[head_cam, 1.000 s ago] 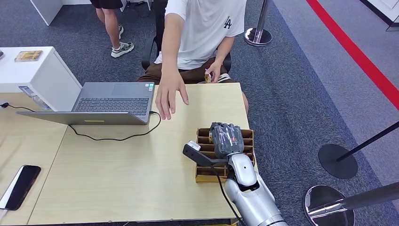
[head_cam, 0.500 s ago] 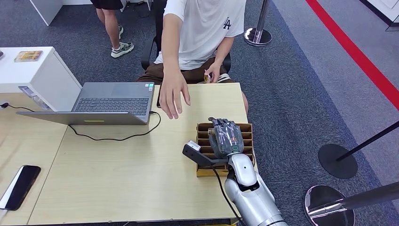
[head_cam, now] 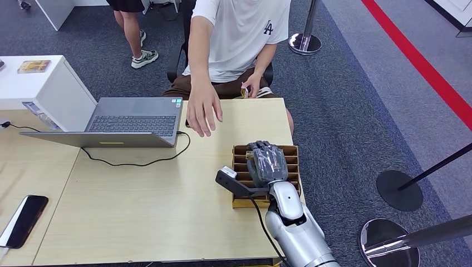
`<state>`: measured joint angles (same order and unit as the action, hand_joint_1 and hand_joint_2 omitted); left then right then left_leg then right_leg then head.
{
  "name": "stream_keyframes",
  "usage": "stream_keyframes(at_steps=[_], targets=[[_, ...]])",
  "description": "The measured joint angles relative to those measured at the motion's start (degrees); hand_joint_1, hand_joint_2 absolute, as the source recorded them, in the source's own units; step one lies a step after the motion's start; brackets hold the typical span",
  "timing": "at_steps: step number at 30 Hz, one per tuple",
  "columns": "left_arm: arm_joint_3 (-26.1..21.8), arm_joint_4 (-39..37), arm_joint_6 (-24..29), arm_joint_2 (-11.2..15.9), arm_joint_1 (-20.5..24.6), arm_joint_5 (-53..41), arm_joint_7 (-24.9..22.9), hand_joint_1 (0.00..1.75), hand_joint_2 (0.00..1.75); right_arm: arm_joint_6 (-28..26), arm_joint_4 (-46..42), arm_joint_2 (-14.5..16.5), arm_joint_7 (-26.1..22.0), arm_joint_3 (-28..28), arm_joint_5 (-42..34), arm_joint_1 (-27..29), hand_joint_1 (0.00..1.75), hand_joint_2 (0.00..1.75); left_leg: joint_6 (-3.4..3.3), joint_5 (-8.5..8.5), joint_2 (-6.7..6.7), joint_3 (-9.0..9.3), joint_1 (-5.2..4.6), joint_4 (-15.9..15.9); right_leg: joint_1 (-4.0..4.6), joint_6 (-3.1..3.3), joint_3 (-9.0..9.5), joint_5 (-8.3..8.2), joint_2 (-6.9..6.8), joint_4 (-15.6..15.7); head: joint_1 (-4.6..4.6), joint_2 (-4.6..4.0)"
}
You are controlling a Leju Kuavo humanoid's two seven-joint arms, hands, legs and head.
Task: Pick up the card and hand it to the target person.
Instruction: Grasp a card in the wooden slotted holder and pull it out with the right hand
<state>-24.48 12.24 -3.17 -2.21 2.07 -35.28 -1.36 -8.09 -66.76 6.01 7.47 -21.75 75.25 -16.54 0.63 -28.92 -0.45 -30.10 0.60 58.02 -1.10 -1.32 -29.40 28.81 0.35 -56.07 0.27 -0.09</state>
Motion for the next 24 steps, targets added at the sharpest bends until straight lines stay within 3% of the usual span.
stream_keyframes(at_steps=[7, 21, 24], targets=[[0.0, 0.0, 0.0, 0.0, 0.0, 0.0, 0.0, 0.0, 0.0, 0.2, 0.0, 0.0, -0.1, 0.0, 0.0, 0.0, 1.18, 1.75, 0.0, 0.0, 0.0, -0.03, 0.0, 0.0, 0.0, 0.0, -0.02, 0.0, 0.0, 0.0, 0.01, 0.0], [-0.3, 0.0, 0.0, 0.0, 0.0, 0.0, 0.0, 0.0, 0.0, 0.1, 0.3, 0.0, -0.2, 0.0, -0.2, -0.1, 1.17, 1.75, 0.0, 0.0, 0.0, -0.02, 0.0, 0.0, 0.0, 0.0, -0.01, 0.01, 0.0, 0.0, -0.01, 0.0], [-0.4, 0.0, 0.0, 0.0, 0.0, -0.1, 0.0, 0.0, 1.31, 0.1, 0.3, 0.1, -0.2, 0.0, -0.2, -0.2, 1.22, 1.75, 0.0, 0.0, 0.0, -0.02, 0.0, 0.0, 0.0, 0.0, -0.01, 0.0, 0.0, 0.0, 0.0, 0.0]])
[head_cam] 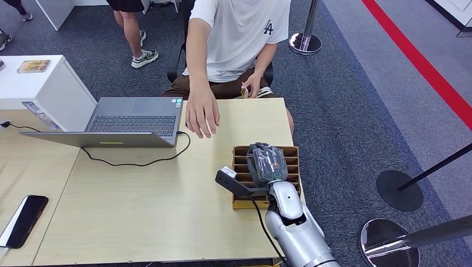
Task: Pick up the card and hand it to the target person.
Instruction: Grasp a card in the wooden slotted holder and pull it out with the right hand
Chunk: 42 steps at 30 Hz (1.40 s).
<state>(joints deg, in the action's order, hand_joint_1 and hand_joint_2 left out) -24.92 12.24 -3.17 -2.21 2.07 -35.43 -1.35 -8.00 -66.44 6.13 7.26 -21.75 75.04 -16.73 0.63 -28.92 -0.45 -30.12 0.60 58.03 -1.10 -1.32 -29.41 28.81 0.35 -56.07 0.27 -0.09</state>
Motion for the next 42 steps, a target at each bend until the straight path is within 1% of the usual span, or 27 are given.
stream_keyframes(at_steps=[1, 9, 30, 36, 42], targets=[[0.0, 0.0, 0.0, 0.0, 0.0, -0.1, 0.0, 0.0, 1.75, 0.0, 0.0, 0.0, 0.0, 0.0, 0.0, 0.0, 1.24, 1.75, 0.0, 0.0, 0.0, 0.0, 0.0, 0.0, 0.0, 0.0, 0.0, 0.0, 0.0, 0.0, 0.01, 0.0], [0.0, 0.0, -0.3, 0.1, 0.0, -1.3, 0.4, 0.0, 1.75, 0.0, 0.4, 0.2, -0.1, 0.0, -0.1, -0.4, 1.27, 1.75, 0.0, 0.0, 0.0, 0.0, 0.0, 0.0, 0.0, 0.0, 0.0, 0.0, 0.0, 0.0, 0.01, 0.0], [-1.3, 0.0, -0.5, 0.2, 0.0, -0.3, 0.4, 0.0, 1.75, -0.3, 0.7, 0.6, -0.8, -0.1, -0.7, -0.6, 1.27, 1.75, 0.0, 0.0, 0.0, 0.01, 0.0, 0.0, 0.0, 0.0, 0.0, 0.0, 0.0, 0.0, 0.0, 0.0], [-1.5, 0.0, -0.5, 0.2, 0.0, -0.3, 0.4, 0.0, 1.75, -0.2, -2.2, 0.5, -1.5, -0.1, -1.6, 0.4, 1.27, 1.75, 0.0, 0.0, 0.0, -0.01, 0.0, 0.0, 0.0, 0.0, -0.01, 0.0, 0.0, 0.0, -0.01, 0.0], [-1.5, 0.0, -0.5, 0.2, 0.0, -0.3, 0.4, 0.0, 1.75, 0.0, -7.1, 0.0, -1.9, -0.6, -2.1, 2.1, 1.27, 1.75, 0.0, 0.0, 0.0, -0.03, 0.0, 0.0, 0.0, 0.0, -0.04, 0.0, 0.01, 0.0, 0.01, 0.0]])
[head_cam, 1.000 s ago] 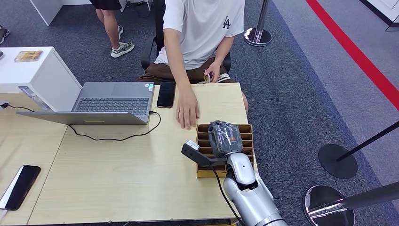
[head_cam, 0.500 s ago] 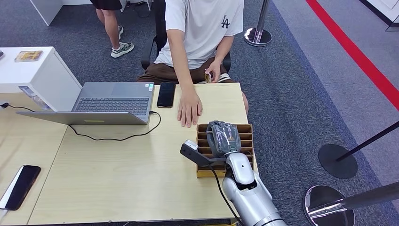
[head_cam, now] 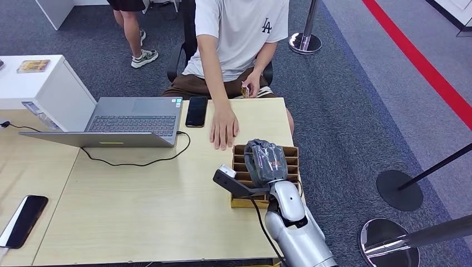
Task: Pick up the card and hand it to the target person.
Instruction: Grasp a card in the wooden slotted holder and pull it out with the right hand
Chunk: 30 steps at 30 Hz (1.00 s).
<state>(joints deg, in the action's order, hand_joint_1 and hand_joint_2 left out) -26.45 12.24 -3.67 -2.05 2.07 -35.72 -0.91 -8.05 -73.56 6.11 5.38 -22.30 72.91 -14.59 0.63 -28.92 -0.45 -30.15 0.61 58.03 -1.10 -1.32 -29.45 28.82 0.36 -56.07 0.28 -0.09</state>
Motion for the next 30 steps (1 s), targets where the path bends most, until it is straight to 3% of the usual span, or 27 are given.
stream_keyframes(at_steps=[16, 30], targets=[[-0.9, 0.0, 0.0, 0.0, 0.0, -0.5, 0.2, 0.0, 1.75, 0.0, -7.1, -1.2, -1.3, -0.7, -1.2, 2.5, 1.27, 1.75, 0.0, 0.0, 0.0, -0.01, 0.0, 0.0, 0.0, 0.0, -0.01, 0.0, -0.01, 0.0, -0.01, 0.0], [-1.6, 0.0, -0.1, 0.0, 0.0, -0.8, 0.3, 0.0, 1.75, 0.7, -15.0, -2.7, -5.4, -3.1, -7.0, 4.2, 1.27, 1.75, 0.0, 0.0, 0.0, -0.01, 0.0, 0.0, 0.0, 0.0, -0.01, 0.0, 0.0, 0.0, -0.01, 0.0]])
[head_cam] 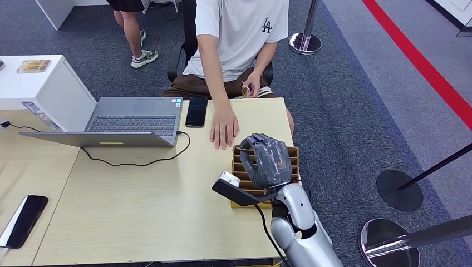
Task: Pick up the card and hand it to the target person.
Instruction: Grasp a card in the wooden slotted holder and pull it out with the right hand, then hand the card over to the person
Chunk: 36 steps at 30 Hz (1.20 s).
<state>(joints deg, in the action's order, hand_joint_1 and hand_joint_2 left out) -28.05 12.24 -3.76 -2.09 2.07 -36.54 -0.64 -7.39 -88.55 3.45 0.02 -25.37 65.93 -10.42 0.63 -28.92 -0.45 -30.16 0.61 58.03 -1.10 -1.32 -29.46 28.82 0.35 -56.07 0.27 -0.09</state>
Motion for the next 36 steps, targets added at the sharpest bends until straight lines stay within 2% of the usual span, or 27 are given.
stream_keyframes(at_steps=[7, 16, 22, 29, 36], targets=[[-0.7, 0.0, -0.3, -0.1, 0.1, -1.0, 0.0, 0.0, 1.75, 1.9, 1.0, 0.4, -1.2, -0.9, -3.2, -2.5, 1.27, 1.75, 0.0, 0.0, 0.0, -0.02, 0.0, 0.0, 0.0, 0.0, 0.0, 0.0, 0.0, 0.0, -0.01, 0.0], [-0.7, 0.0, -0.7, -0.1, 0.4, -2.0, 0.1, 0.0, 1.75, 1.5, 10.9, 3.2, -2.2, -1.7, -7.1, -11.5, 1.27, 1.75, -0.01, 0.05, -0.01, -0.02, 0.0, 0.0, 0.0, 0.0, 0.02, -0.01, 0.01, 0.0, -0.01, 0.0], [-0.8, 0.0, -0.7, -0.1, 0.5, -2.0, 0.1, 0.0, 1.75, 1.2, 16.5, 5.5, -2.0, -2.3, -7.3, -15.4, 1.27, 1.75, 0.0, 0.04, -0.02, -0.03, 0.01, 0.0, 0.0, 0.0, 0.0, -0.01, 0.01, 0.0, 0.0, 0.0], [-1.2, 0.0, -0.7, -0.1, 0.5, -2.0, -0.2, 0.0, 1.75, 0.8, 20.5, 7.0, -2.1, -2.8, -7.4, -17.5, 1.27, 1.75, 0.0, 0.04, -0.03, -0.04, 0.0, 0.0, 0.0, 0.0, 0.0, -0.01, 0.0, 0.0, 0.0, 0.0], [-1.2, 0.0, -0.8, -0.2, 0.5, -2.1, -0.6, 0.0, 1.75, 0.7, 22.2, 7.1, -2.0, -3.1, -7.4, -18.2, 1.27, 1.75, 0.0, 0.04, -0.03, -0.04, 0.0, 0.0, 0.0, 0.0, 0.0, -0.01, 0.0, 0.0, -0.01, 0.0]])
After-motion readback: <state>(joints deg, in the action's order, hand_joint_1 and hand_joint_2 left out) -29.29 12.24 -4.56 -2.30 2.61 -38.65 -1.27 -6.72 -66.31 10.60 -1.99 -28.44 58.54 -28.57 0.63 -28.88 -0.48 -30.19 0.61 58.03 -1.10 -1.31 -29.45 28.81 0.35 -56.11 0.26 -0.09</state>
